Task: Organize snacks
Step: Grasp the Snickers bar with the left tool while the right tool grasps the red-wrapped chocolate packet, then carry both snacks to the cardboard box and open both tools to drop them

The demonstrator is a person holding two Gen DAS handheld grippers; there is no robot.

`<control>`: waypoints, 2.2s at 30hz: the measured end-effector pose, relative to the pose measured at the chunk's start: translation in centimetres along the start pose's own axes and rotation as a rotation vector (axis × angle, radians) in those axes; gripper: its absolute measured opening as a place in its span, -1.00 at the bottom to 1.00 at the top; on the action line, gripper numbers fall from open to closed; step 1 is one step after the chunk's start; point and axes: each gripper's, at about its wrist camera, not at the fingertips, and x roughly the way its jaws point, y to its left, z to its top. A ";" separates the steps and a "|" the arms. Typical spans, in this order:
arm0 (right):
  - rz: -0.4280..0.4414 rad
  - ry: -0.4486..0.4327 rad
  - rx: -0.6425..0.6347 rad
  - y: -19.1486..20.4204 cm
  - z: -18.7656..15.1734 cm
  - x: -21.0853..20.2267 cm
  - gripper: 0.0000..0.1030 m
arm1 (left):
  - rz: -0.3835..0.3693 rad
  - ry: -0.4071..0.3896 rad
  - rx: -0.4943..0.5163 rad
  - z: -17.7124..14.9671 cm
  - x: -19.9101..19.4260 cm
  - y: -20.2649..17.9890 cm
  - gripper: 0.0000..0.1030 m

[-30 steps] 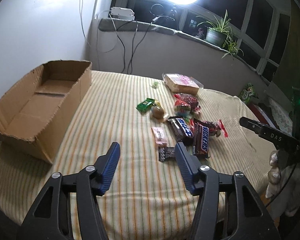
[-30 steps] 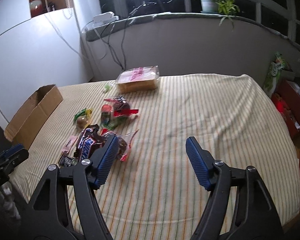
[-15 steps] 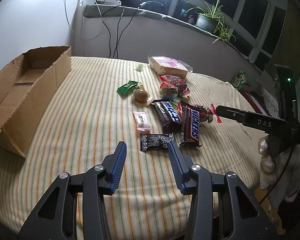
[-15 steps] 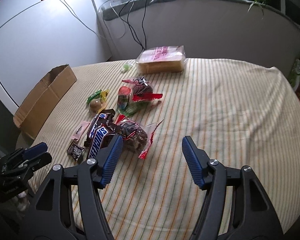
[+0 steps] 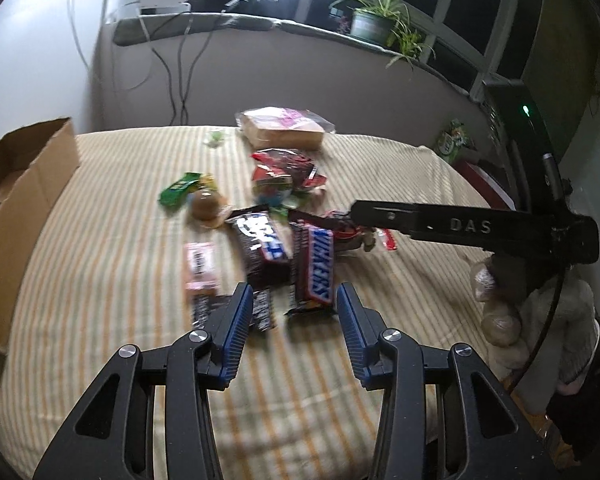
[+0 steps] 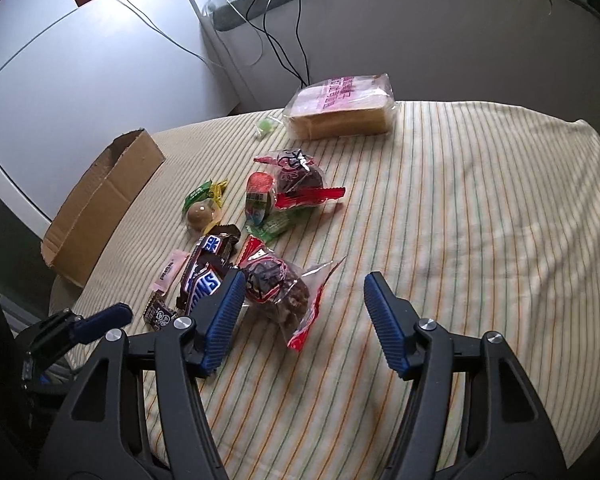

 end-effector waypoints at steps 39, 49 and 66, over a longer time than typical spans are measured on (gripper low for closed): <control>0.058 0.248 -0.493 3.2 1.1 2.9 -0.33 | 0.056 0.008 0.036 0.2 3.0 -1.6 -0.48; 0.023 0.153 -0.448 3.5 2.0 -0.6 -0.33 | 0.056 -0.066 0.007 1.3 -0.4 -0.6 -0.49; 0.114 0.032 -0.515 12.5 6.7 -0.5 -0.33 | 0.228 -0.207 -0.110 2.6 -7.3 7.7 -0.49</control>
